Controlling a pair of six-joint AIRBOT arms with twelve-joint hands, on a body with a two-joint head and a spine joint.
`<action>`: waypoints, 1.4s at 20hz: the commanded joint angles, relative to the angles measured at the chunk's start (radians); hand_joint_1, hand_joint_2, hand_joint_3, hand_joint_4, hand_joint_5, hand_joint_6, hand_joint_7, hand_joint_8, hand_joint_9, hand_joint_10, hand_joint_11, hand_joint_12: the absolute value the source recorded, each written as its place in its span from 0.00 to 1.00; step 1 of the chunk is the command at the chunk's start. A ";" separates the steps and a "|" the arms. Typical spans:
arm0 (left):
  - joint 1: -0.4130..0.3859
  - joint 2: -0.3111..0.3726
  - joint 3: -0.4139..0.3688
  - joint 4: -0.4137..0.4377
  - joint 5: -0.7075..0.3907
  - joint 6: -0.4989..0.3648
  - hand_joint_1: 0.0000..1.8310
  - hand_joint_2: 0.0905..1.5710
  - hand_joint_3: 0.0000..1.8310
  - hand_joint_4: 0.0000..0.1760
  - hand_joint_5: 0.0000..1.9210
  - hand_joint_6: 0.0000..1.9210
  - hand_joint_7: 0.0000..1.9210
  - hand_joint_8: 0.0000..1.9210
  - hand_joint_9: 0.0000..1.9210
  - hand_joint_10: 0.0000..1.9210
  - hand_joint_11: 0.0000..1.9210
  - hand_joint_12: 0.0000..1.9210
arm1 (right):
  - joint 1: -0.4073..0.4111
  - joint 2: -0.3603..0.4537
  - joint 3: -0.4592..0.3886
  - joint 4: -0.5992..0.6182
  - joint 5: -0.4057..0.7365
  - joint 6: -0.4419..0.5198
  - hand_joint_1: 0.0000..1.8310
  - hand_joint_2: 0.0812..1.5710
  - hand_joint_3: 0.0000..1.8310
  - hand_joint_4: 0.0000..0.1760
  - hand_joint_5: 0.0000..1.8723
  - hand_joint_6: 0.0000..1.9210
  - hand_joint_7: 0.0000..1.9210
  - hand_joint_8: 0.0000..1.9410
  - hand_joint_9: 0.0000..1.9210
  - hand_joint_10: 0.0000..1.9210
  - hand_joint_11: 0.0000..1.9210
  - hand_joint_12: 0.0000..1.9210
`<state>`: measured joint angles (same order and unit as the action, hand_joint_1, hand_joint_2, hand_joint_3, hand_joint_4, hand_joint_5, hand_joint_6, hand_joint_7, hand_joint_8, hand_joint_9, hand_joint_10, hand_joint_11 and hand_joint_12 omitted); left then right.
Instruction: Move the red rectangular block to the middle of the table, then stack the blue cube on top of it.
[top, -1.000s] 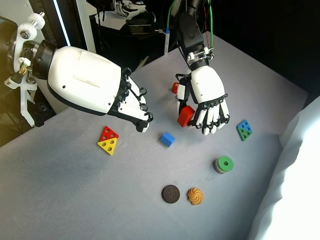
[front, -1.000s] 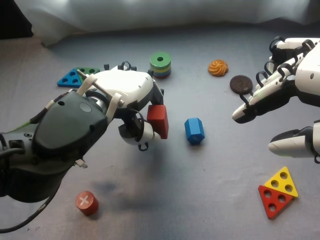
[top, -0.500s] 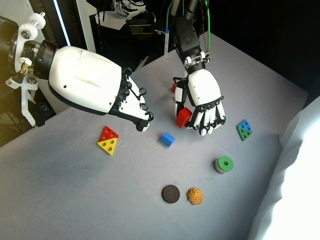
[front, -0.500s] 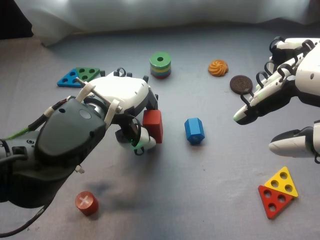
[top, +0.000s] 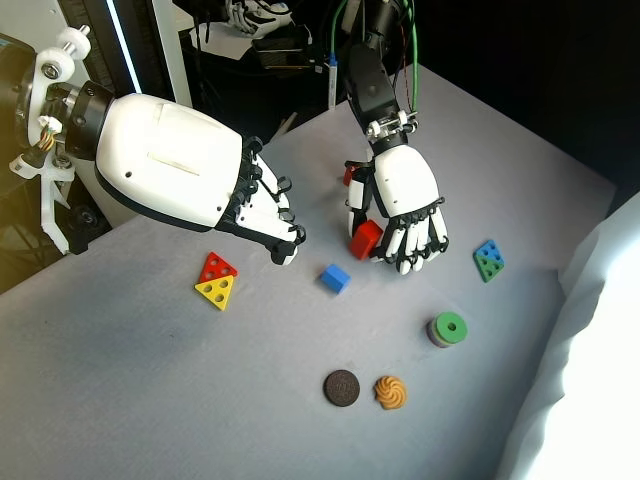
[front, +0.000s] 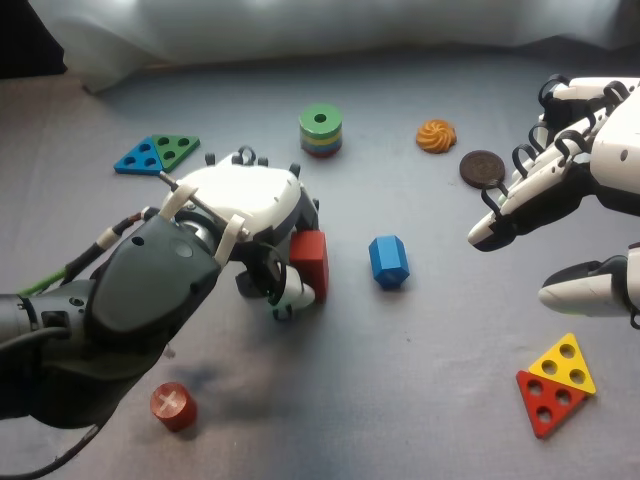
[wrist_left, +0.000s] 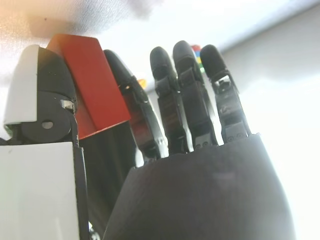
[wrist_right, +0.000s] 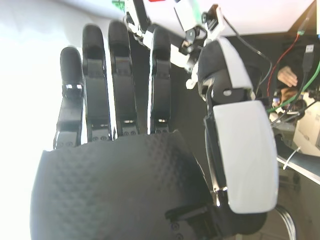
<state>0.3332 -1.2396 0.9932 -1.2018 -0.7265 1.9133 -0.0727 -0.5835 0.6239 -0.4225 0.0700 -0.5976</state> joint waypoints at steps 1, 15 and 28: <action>0.000 0.003 0.003 0.056 -0.065 -0.002 0.58 0.68 0.00 0.43 0.53 0.48 0.32 0.00 0.26 0.00 0.00 0.54 | 0.008 0.010 0.000 0.008 0.097 -0.001 0.27 0.76 0.00 0.00 0.36 0.00 0.35 0.00 0.30 0.00 0.00 0.64; 0.003 -0.005 0.022 0.070 -0.070 -0.018 0.56 0.69 0.00 0.87 0.51 0.51 0.30 0.00 0.24 0.00 0.00 0.51 | 0.004 0.010 0.002 0.008 0.102 -0.022 0.27 0.76 0.00 0.00 0.36 0.00 0.36 0.00 0.31 0.00 0.00 0.66; 0.004 -0.004 0.021 0.067 -0.070 -0.023 0.36 0.67 0.01 0.00 0.39 0.00 0.29 0.00 0.21 0.00 0.00 0.43 | 0.004 0.010 0.002 0.019 0.098 -0.035 0.30 0.76 0.00 0.00 0.36 0.00 0.35 0.00 0.30 0.00 0.00 0.66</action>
<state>0.3397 -1.2510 1.0119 -1.1881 -0.7345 1.8935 -0.0731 -0.5835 0.6239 -0.4137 0.0723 -0.6308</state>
